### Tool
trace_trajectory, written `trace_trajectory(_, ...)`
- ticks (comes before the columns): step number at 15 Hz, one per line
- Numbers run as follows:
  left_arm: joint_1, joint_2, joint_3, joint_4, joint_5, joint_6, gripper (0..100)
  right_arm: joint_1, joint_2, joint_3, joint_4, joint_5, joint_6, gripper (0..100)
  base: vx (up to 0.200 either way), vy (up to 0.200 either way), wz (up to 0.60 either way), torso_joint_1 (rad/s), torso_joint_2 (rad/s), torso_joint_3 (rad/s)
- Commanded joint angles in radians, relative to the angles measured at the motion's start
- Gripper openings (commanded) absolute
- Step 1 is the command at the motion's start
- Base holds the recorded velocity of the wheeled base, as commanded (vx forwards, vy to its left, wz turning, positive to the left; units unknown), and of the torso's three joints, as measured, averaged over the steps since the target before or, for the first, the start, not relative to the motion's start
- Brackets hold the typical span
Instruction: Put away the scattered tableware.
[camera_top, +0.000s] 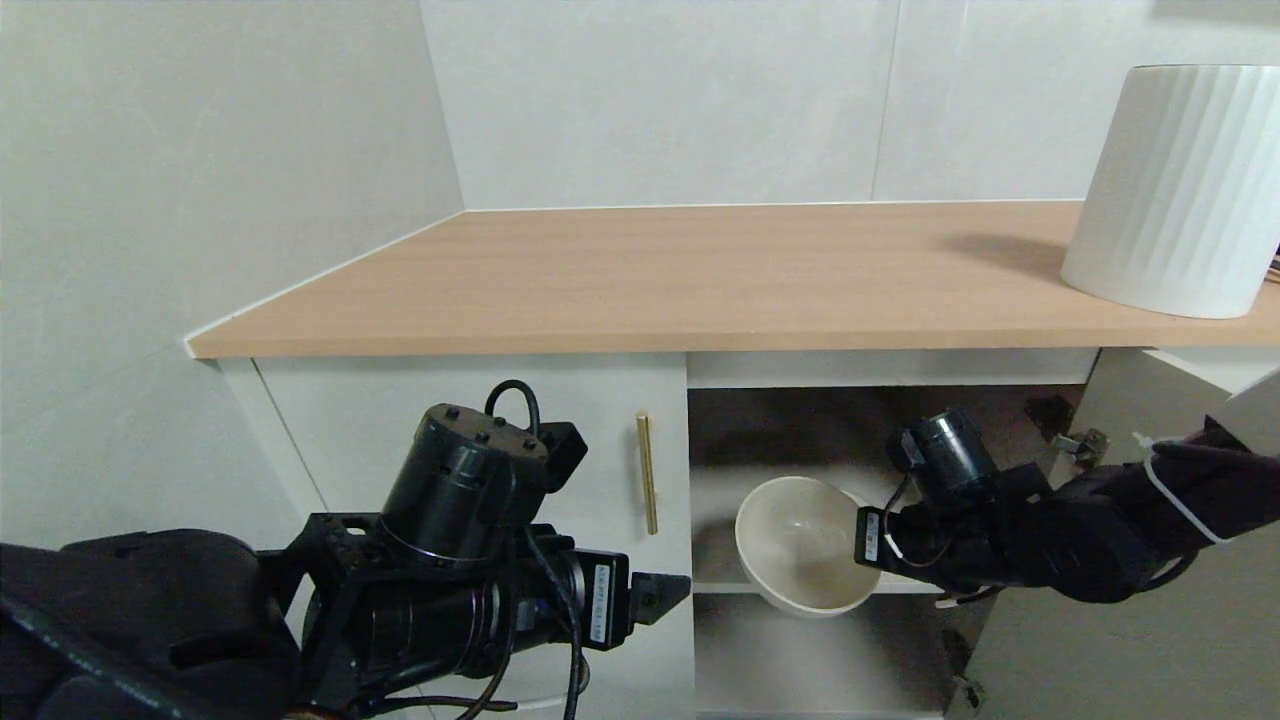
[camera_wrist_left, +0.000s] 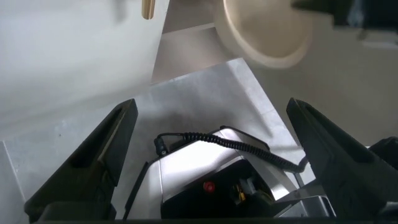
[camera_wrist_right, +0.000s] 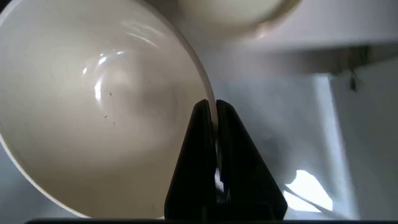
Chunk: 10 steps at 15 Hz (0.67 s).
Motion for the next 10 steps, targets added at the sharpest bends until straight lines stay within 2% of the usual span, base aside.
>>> trace_trajectory(1, 0.000, -0.015, 0.000, 0.001, -0.001, 0.001, 100, -0.051, 0.066, 0.000, -0.116, -0.019, 0.026, 0, 0.000, 0.000, 0.00, 0.000, 0.00, 0.000)
trace_trajectory(4, 0.000, -0.015, 0.000, 0.001, -0.001, 0.001, 100, -0.086, 0.149, -0.031, -0.192, -0.079, 0.029, 0, 0.000, 0.000, 0.00, 0.000, 0.00, 0.000)
trace_trajectory(10, 0.000, -0.015, 0.000, 0.001, -0.001, 0.000, 100, -0.139, 0.238, -0.107, -0.201, -0.111, 0.053, 0, 0.000, 0.000, 0.00, 0.000, 0.00, 0.000)
